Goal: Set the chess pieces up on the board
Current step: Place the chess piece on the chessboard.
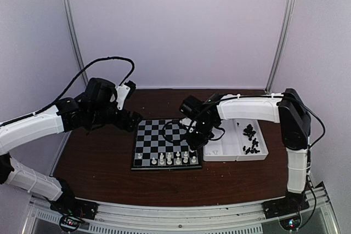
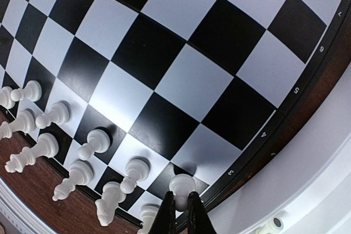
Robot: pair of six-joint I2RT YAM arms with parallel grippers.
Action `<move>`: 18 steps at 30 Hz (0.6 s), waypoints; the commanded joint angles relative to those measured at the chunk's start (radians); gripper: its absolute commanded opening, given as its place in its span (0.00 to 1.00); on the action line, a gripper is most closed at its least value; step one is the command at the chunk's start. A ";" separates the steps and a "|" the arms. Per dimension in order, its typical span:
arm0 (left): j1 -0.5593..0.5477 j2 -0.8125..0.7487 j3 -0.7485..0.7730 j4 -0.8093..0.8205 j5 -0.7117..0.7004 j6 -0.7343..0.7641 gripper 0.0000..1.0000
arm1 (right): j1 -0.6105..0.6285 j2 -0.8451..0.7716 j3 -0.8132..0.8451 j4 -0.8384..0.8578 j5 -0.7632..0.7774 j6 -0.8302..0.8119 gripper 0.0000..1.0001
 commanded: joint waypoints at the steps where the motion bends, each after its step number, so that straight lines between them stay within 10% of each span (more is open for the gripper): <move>1: 0.009 -0.013 0.005 0.009 0.012 -0.004 0.98 | 0.011 -0.038 -0.016 0.012 -0.005 0.019 0.05; 18: 0.009 -0.001 0.011 0.008 0.015 -0.005 0.98 | 0.026 -0.050 -0.056 0.006 -0.007 0.027 0.06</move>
